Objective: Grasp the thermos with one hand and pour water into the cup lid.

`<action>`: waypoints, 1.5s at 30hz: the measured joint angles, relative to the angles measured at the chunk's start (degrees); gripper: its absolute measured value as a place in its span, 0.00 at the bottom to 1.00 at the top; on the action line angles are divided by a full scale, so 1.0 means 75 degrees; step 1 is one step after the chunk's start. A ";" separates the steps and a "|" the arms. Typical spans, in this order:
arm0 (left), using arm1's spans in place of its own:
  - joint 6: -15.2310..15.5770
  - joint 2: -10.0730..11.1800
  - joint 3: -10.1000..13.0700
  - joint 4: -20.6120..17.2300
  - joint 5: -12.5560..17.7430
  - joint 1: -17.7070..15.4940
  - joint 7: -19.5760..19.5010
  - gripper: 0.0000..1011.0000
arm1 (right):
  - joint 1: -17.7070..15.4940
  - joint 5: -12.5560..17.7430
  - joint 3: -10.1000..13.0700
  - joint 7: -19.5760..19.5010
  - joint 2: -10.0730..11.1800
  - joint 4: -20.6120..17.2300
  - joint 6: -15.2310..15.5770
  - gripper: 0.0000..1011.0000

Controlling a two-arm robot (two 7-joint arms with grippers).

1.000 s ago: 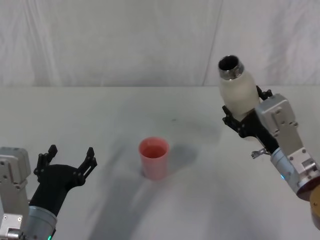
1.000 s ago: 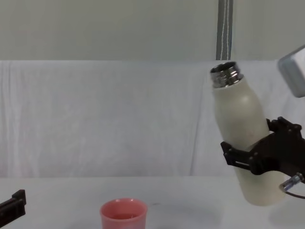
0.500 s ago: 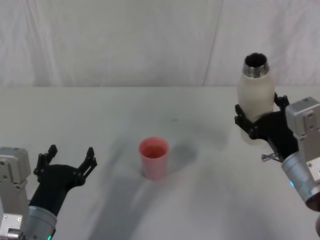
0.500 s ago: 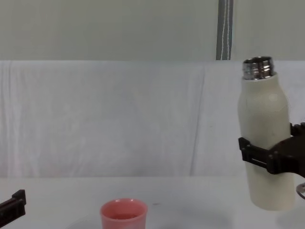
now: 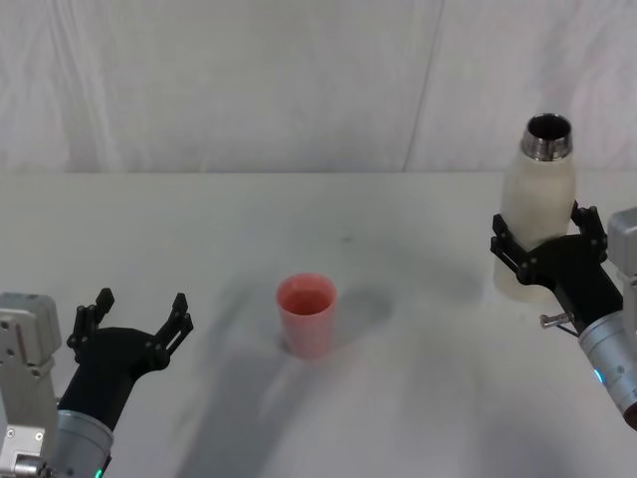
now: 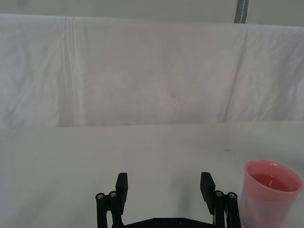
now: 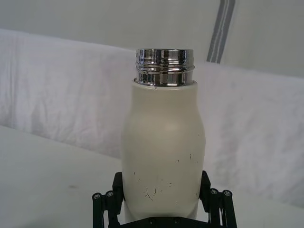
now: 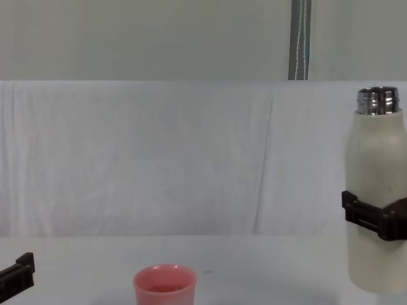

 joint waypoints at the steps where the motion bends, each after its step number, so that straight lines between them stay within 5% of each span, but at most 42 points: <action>1: 0.0000 0.0000 0.0000 0.0000 0.0000 0.0000 0.0000 0.99 | -0.0004 0.0025 0.0017 0.0004 -0.0004 0.0002 0.0022 0.94; 18: 0.0000 0.0000 0.0000 0.0000 -0.0001 0.0000 0.0000 0.99 | -0.0070 0.0590 0.0394 0.0025 -0.0040 0.0131 0.0419 0.94; 45: 0.0000 0.0000 0.0000 0.0000 0.0000 0.0000 0.0000 0.99 | -0.0026 0.0791 0.0405 -0.0020 -0.0148 0.0535 0.0320 0.94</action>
